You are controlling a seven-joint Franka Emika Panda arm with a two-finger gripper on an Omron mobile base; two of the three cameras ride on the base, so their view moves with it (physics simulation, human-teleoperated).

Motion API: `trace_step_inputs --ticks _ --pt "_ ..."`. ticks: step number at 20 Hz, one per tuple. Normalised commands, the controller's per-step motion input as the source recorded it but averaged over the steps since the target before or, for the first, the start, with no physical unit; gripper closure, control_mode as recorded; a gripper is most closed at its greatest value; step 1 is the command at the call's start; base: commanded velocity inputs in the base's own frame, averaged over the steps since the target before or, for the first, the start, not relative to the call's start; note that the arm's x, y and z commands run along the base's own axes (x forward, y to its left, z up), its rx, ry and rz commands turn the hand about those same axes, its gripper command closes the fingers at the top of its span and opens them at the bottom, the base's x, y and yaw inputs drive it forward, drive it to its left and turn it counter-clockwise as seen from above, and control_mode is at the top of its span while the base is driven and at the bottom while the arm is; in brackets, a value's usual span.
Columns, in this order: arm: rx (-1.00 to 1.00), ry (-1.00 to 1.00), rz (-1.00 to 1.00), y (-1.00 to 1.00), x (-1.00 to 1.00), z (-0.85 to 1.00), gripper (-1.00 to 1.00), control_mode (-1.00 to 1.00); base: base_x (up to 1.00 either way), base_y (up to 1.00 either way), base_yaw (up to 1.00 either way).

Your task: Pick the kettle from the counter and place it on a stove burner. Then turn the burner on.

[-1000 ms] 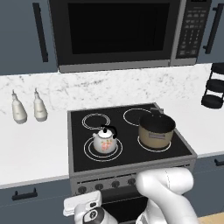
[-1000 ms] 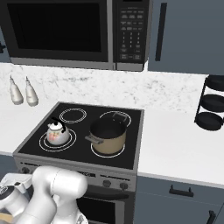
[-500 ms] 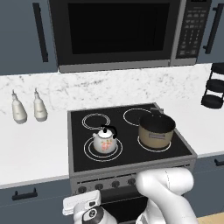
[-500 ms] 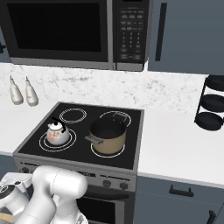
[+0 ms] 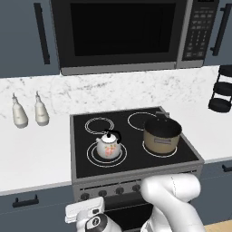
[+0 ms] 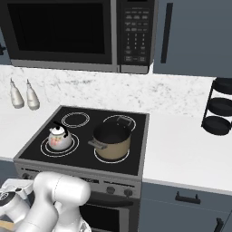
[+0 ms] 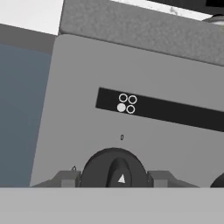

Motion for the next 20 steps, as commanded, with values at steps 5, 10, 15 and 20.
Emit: trace_step_inputs --ticks 5,10,15,20 --pt "-0.11 -0.06 0.0 0.0 -0.01 0.07 1.0 -1.0 0.0 0.0 0.0" --pt "-0.23 -0.03 0.0 0.0 0.0 0.22 1.0 -1.0 0.0 0.0 0.0" --pt "-0.23 -0.04 0.0 0.0 0.0 0.2 1.0 -1.0 0.0 0.0 0.0" --pt "-0.2 -0.05 0.0 0.0 -0.06 0.12 1.0 -1.0 0.0 0.0 0.0"
